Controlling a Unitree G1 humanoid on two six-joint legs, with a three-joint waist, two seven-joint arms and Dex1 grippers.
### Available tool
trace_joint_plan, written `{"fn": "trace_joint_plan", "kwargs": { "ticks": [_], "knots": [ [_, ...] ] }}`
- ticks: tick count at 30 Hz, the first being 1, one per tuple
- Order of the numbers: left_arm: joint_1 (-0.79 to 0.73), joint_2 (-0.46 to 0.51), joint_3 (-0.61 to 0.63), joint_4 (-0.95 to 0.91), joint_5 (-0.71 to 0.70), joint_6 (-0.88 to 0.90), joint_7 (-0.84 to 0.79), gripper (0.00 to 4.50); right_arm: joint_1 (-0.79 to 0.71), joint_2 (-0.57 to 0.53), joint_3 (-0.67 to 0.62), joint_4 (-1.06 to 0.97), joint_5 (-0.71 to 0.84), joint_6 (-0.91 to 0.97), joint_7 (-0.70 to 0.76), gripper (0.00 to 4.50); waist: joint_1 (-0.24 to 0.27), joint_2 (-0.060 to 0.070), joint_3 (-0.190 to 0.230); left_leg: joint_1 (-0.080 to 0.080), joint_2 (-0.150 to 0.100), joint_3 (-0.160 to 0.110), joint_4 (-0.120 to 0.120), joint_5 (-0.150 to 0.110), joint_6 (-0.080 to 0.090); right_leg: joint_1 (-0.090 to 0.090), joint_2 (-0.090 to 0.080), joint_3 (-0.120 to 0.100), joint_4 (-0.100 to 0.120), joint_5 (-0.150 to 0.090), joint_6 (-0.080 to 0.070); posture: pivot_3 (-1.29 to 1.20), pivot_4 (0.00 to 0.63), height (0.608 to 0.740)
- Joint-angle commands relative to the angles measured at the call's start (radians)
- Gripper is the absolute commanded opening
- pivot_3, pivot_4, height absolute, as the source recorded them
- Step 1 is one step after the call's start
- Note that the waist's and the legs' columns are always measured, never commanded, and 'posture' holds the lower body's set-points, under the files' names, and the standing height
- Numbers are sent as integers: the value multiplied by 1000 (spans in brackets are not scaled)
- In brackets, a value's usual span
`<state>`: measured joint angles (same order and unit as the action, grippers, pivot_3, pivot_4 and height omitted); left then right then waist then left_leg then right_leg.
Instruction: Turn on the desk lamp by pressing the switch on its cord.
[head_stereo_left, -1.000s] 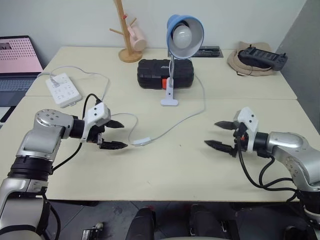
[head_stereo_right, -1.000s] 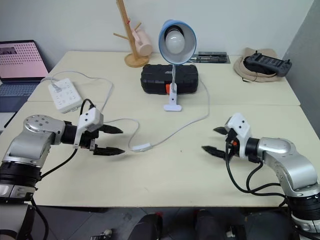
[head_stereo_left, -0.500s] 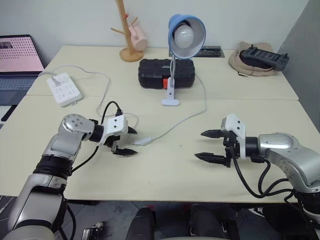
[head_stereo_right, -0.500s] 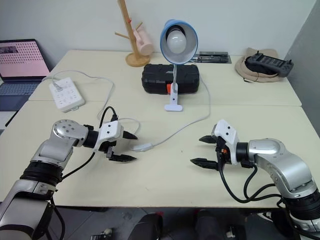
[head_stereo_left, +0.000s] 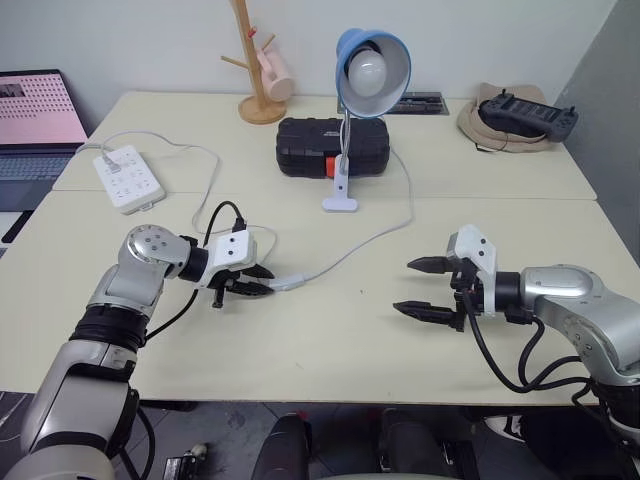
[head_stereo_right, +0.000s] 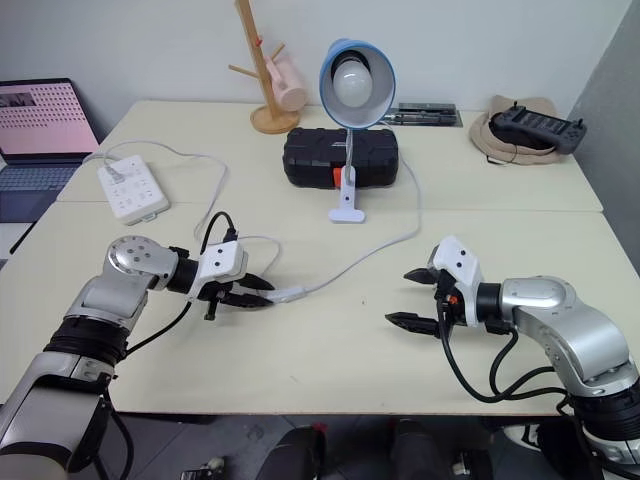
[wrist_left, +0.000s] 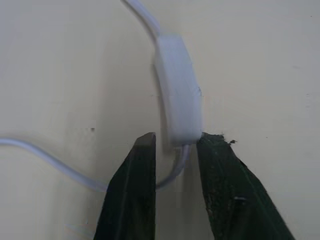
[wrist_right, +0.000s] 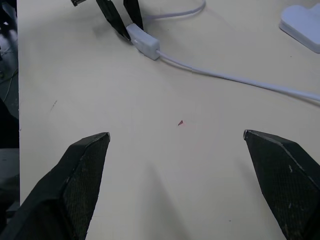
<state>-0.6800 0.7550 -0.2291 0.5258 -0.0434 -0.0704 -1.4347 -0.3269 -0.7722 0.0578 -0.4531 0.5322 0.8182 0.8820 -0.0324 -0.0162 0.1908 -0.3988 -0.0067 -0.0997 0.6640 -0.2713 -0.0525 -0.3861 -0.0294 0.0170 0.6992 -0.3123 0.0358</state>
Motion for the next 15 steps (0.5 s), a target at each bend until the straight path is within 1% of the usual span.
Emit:
{"fn": "trace_joint_plan", "kwargs": {
  "ticks": [1,6,8,9,10,12,15],
  "knots": [
    [-18,-9,8,0,-3,-8,-6,376,2,-6,-35,-30,20,-1,-7,4500,0,0,0,0,0,0,0,0,0,0,0,0,0,0,0,0,150,740],
    [-4,-25,21,-57,-45,81,-23,375,7,-1,-41,-34,32,8,-16,4500,0,0,0,0,0,0,0,0,0,0,0,0,0,0,0,0,150,740],
    [-10,-39,43,-99,-95,197,-23,375,13,-2,-48,-38,43,17,-18,4500,0,0,0,0,0,0,0,0,0,0,0,0,0,0,0,0,150,740],
    [-21,-49,64,-130,-139,301,-15,375,16,0,-58,-41,58,31,-21,4500,0,0,0,0,0,0,0,0,0,0,0,0,0,0,0,0,150,740],
    [-34,-56,88,-177,-213,457,-16,375,23,0,-75,-46,87,60,-24,4500,0,0,0,0,0,-1,0,0,0,0,0,0,0,0,0,0,150,740],
    [-41,-62,121,-255,-314,671,-13,375,38,5,-111,-55,149,114,-30,4500,-2,0,0,-1,1,-2,1,0,0,0,0,-1,0,0,0,0,150,740],
    [-16,-66,149,-358,-424,890,13,375,65,45,-188,-59,288,222,-70,4500,-2,0,0,-1,1,-5,1,0,0,0,0,-1,0,0,0,0,150,740]
  ]
}}
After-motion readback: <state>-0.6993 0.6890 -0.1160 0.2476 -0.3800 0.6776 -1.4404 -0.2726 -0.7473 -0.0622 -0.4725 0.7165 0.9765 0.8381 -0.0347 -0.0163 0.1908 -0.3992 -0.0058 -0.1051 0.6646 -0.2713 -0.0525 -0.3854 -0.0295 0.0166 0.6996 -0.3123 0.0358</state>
